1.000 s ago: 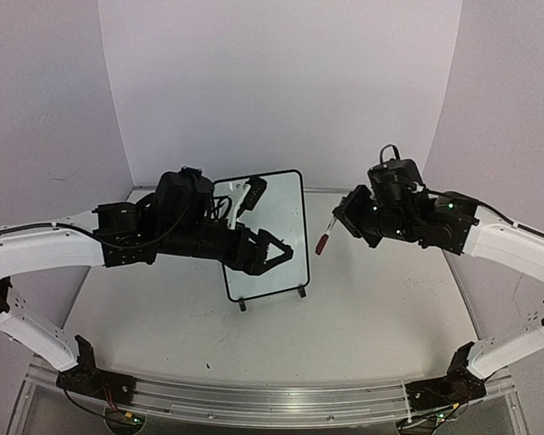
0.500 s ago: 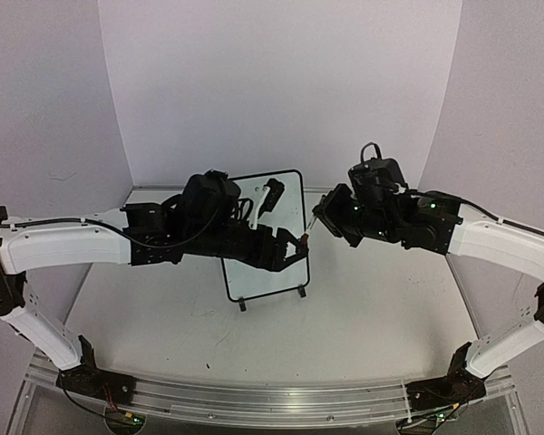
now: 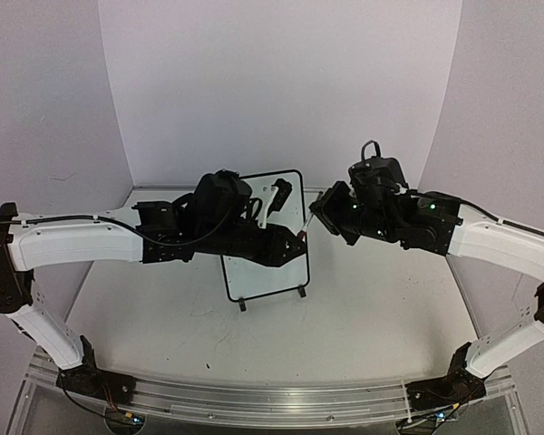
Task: Write a sentence on the whiteboard
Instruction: Pass from the right arm to the left
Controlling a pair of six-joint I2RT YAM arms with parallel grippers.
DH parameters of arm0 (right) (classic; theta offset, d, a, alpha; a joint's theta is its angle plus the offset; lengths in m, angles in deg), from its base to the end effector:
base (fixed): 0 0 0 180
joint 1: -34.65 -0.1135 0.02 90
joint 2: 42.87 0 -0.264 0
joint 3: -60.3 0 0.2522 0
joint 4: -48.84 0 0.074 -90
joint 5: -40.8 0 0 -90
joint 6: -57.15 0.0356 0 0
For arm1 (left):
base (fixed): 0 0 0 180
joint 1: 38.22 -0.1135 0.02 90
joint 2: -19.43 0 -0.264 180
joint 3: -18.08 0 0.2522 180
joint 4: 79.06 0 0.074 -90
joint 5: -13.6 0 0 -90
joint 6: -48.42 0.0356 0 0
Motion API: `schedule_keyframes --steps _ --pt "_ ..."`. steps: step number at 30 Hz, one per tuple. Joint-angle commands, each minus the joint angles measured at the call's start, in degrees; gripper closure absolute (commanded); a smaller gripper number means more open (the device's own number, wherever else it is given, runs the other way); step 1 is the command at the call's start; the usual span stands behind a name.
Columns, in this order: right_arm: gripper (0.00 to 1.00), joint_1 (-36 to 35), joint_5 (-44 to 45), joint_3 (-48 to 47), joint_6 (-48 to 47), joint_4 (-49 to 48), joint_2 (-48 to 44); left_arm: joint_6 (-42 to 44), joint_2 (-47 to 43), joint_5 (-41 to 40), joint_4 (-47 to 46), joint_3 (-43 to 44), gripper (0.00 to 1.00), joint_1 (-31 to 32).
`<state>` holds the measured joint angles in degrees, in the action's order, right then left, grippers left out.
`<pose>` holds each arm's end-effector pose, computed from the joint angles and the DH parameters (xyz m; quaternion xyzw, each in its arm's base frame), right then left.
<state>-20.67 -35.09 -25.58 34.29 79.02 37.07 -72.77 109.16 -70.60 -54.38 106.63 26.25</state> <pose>0.1913 0.2612 0.3550 0.1521 0.8222 0.4226 0.3497 0.1559 -0.3348 0.3246 0.2681 0.8032 -0.4218 0.3242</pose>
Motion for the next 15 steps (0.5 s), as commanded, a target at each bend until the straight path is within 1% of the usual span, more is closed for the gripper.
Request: schedule_keyframes --steps 1,3,8,12,13,15 --pt "1.0 -0.33 0.78 -0.99 -0.02 -1.57 -0.14 -0.42 -0.42 -0.52 -1.41 2.21 0.84 0.18" --pt "1.0 -0.33 0.74 -0.97 -0.1 -1.63 -0.07 -0.51 -0.19 -0.22 -1.24 2.25 0.9 0.15" --pt "1.0 -0.34 0.4 -0.92 -0.79 -1.85 0.04 -0.67 -0.15 0.53 -1.08 1.98 0.99 0.12" --pt "0.99 -0.35 0.03 -0.68 -2.81 -1.92 -0.15 -0.76 -0.94 0.89 -1.16 1.09 1.0 -0.04" --pt "0.94 -0.33 -0.2 -0.72 -3.84 -1.92 -0.37 -0.66 -1.23 1.4 -0.89 0.91 1.0 -0.21" --pt "0.75 -0.33 -1.34 -1.36 -8.05 -1.54 -0.83 -0.02 -1.75 3.92 -0.18 0.29 1.0 -1.1"
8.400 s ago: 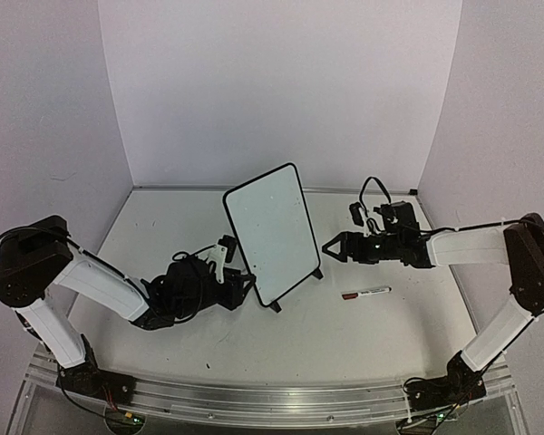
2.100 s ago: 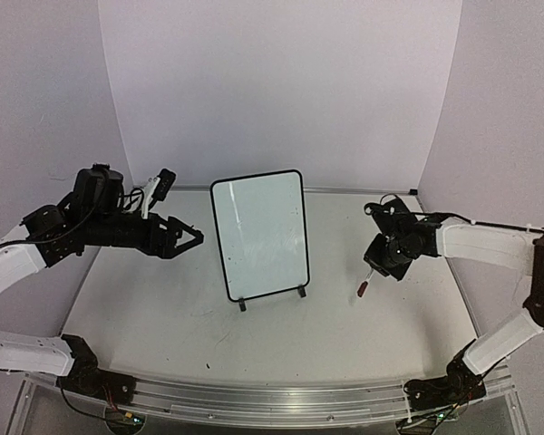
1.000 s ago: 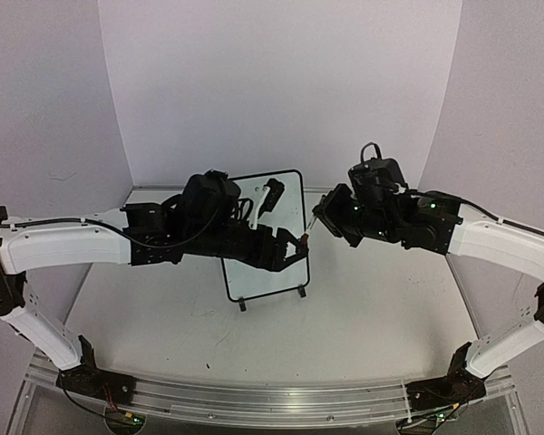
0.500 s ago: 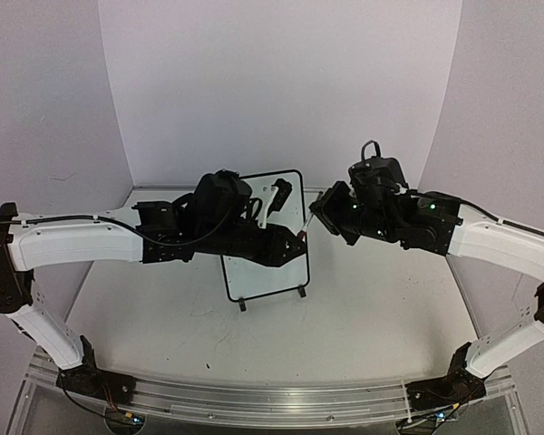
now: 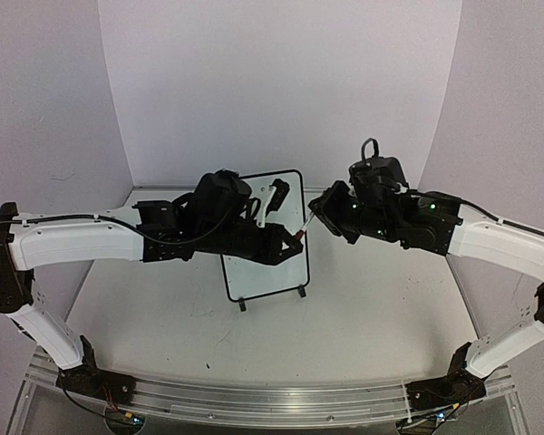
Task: Write a sentence on the whiteboard
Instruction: Pass from the right arm to the left, then pass from the left arm to the right
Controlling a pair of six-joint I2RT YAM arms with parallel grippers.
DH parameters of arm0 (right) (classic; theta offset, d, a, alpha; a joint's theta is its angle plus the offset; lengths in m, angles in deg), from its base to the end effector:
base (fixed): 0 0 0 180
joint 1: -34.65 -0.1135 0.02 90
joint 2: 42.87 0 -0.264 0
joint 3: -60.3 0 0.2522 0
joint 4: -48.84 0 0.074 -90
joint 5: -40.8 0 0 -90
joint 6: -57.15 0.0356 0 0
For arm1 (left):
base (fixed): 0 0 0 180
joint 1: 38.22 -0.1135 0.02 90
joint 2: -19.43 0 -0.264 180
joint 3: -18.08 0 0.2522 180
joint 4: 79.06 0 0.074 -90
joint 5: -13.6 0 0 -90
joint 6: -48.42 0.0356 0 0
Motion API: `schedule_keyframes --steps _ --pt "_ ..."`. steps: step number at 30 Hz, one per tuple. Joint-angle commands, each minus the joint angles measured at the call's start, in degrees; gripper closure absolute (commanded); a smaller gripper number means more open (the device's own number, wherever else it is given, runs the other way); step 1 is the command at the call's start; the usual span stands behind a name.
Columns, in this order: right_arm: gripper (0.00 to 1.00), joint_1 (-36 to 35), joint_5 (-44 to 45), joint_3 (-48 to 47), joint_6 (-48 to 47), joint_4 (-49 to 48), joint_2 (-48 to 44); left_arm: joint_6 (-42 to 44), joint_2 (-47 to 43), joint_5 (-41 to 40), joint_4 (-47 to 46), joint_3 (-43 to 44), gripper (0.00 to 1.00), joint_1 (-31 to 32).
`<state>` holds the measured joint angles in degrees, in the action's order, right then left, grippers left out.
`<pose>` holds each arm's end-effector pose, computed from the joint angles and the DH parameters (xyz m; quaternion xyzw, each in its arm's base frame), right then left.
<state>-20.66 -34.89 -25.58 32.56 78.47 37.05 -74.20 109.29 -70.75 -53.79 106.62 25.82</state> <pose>0.1916 0.2614 0.3561 0.1410 0.8214 0.4202 0.3591 0.1585 -0.3336 0.3227 0.2550 0.8110 -0.4200 0.3177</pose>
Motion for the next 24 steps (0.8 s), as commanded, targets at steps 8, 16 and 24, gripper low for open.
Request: schedule_keyframes --steps 8,16,24 --pt "0.36 2.62 -9.54 -5.18 -18.29 9.24 -2.89 11.31 -7.37 14.58 8.45 -3.32 1.0 -5.44" --pt "0.26 10.83 -45.03 -4.84 -28.75 8.82 -1.47 20.64 -12.01 35.66 15.85 -4.24 1.0 -9.54" --pt "0.25 10.62 -67.31 -4.52 -28.63 0.82 1.46 24.64 -10.88 41.21 22.95 -2.44 1.0 -9.72"
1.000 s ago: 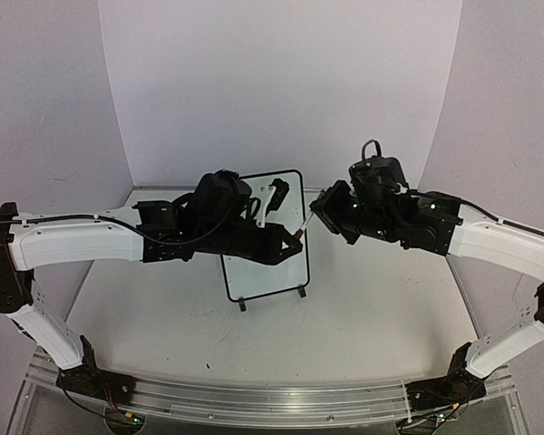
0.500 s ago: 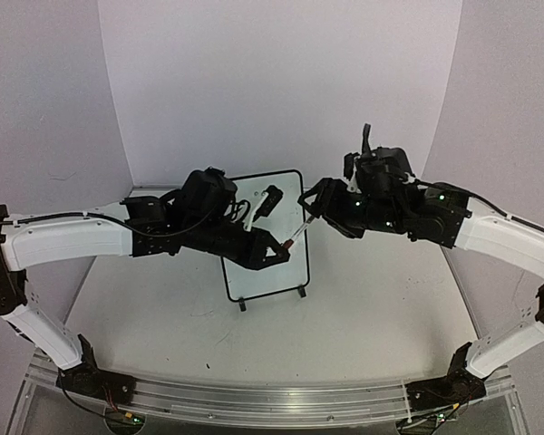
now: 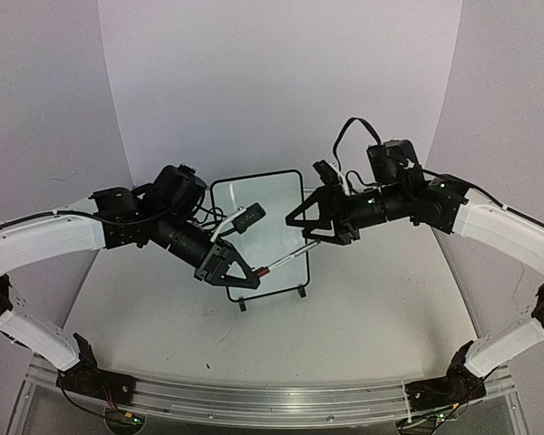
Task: Write a sentence on the whiteboard
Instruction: Pass from the left arm to the right
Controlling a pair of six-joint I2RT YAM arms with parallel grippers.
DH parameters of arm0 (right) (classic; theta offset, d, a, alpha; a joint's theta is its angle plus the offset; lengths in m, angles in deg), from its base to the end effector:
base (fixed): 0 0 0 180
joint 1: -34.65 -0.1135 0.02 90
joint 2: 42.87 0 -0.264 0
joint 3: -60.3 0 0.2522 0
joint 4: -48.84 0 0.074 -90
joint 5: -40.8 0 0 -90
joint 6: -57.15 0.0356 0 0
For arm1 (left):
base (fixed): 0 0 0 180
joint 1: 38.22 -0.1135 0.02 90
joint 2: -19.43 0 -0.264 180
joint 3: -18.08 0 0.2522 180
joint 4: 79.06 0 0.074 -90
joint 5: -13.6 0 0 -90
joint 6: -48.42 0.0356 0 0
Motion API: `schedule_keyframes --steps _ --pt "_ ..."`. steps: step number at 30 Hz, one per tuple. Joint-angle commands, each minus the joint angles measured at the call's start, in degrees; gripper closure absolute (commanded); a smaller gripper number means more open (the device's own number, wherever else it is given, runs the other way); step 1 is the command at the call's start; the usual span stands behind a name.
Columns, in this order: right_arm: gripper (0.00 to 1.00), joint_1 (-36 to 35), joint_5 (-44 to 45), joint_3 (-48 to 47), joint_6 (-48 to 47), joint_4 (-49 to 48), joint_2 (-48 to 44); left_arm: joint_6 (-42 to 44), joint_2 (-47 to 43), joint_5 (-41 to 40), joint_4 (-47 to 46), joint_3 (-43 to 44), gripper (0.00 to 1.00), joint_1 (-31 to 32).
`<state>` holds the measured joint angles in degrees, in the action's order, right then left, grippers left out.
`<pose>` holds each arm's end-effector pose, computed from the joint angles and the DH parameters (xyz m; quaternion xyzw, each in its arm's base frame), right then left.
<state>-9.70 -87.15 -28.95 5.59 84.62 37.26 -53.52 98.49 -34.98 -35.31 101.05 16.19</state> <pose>0.2099 0.2358 0.3678 -0.2120 0.7950 0.5359 0.1895 0.1548 -0.2567 0.3254 0.4466 0.7354 -0.4850 0.1566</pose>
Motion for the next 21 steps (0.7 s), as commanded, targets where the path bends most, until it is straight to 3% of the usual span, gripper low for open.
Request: schedule_keyframes --steps 1,11,21 --pt "0.26 -0.51 -16.09 -1.02 -1.65 -5.65 1.56 3.99 0.02 5.85 4.46 3.18 1.0 -0.09" --pt "0.29 -1.74 -23.55 1.65 -3.05 -7.11 2.74 5.06 0.22 10.76 5.85 4.47 1.0 -0.07" --pt "0.3 -3.88 -24.62 2.16 -4.29 -7.05 3.41 6.12 0.91 13.17 7.36 5.75 1.0 -0.17"
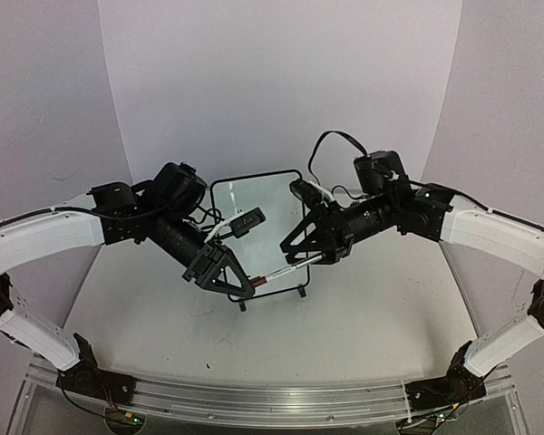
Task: Write a sentence on the whiteboard
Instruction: Pass from the left arm to the right
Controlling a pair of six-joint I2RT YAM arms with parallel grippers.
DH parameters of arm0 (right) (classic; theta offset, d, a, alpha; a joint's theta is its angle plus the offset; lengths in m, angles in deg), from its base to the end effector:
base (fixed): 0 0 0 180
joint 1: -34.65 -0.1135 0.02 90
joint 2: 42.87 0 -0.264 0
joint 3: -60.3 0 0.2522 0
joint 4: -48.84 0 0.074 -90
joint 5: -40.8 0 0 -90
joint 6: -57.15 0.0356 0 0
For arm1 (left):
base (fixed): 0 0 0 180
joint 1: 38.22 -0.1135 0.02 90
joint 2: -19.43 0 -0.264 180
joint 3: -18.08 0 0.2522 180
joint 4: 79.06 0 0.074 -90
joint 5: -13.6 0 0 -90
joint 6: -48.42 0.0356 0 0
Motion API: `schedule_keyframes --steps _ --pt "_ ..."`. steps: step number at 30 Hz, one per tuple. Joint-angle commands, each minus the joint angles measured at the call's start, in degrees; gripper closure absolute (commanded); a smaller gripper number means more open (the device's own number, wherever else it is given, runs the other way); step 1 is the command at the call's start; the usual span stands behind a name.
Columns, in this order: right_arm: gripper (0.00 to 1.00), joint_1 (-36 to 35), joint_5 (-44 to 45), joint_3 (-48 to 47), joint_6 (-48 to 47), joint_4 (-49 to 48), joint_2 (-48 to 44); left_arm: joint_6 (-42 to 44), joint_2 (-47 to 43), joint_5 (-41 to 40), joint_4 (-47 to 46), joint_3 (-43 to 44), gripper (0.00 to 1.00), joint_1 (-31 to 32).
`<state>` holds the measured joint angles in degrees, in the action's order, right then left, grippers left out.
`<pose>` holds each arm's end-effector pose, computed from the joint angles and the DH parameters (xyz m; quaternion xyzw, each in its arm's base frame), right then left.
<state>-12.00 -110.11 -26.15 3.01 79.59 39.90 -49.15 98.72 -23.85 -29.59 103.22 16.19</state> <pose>0.1969 0.2539 0.3500 -0.3325 0.7071 0.6217 0.0532 0.1464 -0.2531 0.3326 0.4876 0.6870 -0.5306 0.0932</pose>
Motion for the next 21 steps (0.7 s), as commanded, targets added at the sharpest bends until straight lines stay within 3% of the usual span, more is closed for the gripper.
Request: schedule_keyframes --steps 1,9,21 --pt "0.3 -1.96 -1.63 -0.86 -1.82 -1.98 0.99 1.96 0.93 2.1 1.99 3.87 1.0 -0.17" --pt "0.36 -4.01 -1.66 -1.28 -1.99 -1.99 2.19 2.02 0.91 1.92 1.75 3.6 1.0 -0.73" --pt "0.37 -4.5 -0.76 -0.96 -1.83 -2.04 0.91 0.83 -0.57 1.8 -0.02 0.67 1.0 -1.56"
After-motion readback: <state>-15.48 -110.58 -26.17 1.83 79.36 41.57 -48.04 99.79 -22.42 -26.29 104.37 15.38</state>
